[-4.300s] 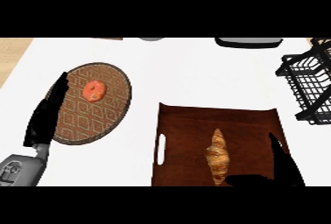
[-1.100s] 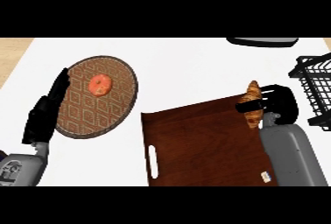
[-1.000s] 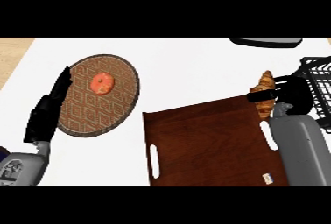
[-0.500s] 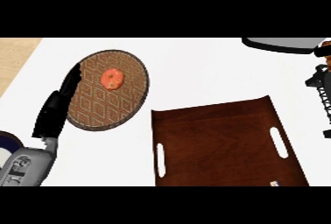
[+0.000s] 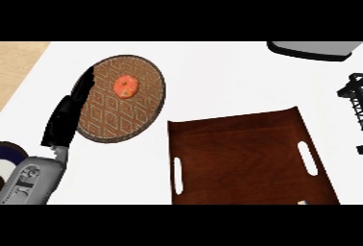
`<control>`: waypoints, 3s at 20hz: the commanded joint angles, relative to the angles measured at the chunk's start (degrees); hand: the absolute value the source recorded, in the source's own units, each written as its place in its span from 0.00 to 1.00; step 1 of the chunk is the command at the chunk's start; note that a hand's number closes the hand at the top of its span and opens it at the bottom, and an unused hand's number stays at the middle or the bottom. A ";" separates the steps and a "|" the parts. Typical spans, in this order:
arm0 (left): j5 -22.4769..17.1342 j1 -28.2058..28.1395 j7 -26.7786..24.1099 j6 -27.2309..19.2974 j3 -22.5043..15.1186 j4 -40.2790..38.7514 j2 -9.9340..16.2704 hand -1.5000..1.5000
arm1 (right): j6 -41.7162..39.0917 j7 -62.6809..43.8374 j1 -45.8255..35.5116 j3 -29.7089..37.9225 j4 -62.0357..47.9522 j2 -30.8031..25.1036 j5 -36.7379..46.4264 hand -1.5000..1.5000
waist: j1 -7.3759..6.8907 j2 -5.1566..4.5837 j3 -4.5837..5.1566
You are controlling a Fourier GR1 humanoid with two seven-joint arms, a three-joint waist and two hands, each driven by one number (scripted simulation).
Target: Pick the croissant from the tray and place it in the tiered basket
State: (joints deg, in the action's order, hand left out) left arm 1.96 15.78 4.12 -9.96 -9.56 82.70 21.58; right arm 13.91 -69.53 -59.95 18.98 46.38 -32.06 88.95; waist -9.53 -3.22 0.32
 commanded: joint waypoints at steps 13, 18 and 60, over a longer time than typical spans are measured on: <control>-0.41 -1.74 -0.79 -0.82 1.83 -1.66 -0.72 0.50 | -4.03 -10.74 -10.16 5.62 -21.23 -3.70 14.03 1.00 | 3.65 0.90 -0.27; 0.31 -2.00 -0.33 -1.59 1.87 -1.76 -0.98 0.50 | -12.34 -11.90 -12.84 5.45 -25.96 -6.63 18.28 1.00 | 4.43 1.47 -0.22; 1.69 -7.94 -1.22 -1.14 5.63 0.33 -0.57 0.50 | 14.42 -12.81 -0.44 22.79 0.26 6.27 20.10 0.00 | 8.91 3.70 -0.24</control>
State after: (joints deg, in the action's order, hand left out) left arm 3.29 10.23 3.27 -11.01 -3.51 81.17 21.06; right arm 25.58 -67.57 -61.23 41.16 41.75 -28.19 106.25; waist -0.79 0.03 0.14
